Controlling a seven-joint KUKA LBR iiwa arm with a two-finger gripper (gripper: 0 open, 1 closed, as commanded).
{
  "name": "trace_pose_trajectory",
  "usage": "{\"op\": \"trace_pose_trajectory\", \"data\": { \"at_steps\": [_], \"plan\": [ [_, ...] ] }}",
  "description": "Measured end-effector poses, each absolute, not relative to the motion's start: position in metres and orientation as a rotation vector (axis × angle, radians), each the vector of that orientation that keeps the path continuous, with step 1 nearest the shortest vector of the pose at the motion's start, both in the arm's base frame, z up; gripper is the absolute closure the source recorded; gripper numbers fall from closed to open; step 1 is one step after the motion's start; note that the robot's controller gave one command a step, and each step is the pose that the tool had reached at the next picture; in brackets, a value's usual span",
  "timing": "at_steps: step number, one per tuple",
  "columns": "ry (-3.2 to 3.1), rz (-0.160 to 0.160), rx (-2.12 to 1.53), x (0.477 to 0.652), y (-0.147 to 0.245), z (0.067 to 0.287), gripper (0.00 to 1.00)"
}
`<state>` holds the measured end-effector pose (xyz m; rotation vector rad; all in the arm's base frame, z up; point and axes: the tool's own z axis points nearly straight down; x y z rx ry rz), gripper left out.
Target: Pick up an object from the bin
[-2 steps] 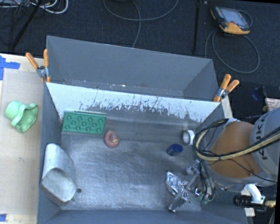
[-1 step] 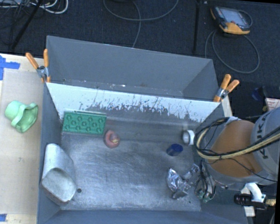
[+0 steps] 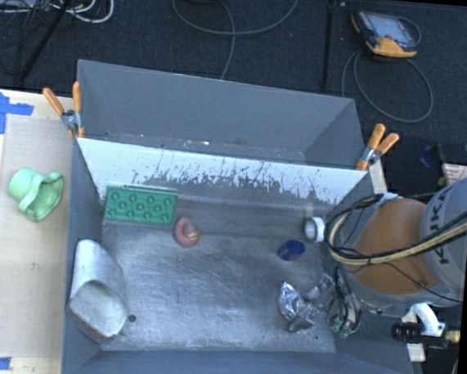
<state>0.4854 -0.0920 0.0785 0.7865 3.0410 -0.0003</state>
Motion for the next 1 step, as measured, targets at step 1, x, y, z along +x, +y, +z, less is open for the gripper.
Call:
{"op": "trace_pose_trajectory", "data": {
  "at_steps": [1],
  "plan": [
    [3.044, 0.001, 0.778, 0.4856, -0.0919, 0.092, 1.0]
  ]
}}
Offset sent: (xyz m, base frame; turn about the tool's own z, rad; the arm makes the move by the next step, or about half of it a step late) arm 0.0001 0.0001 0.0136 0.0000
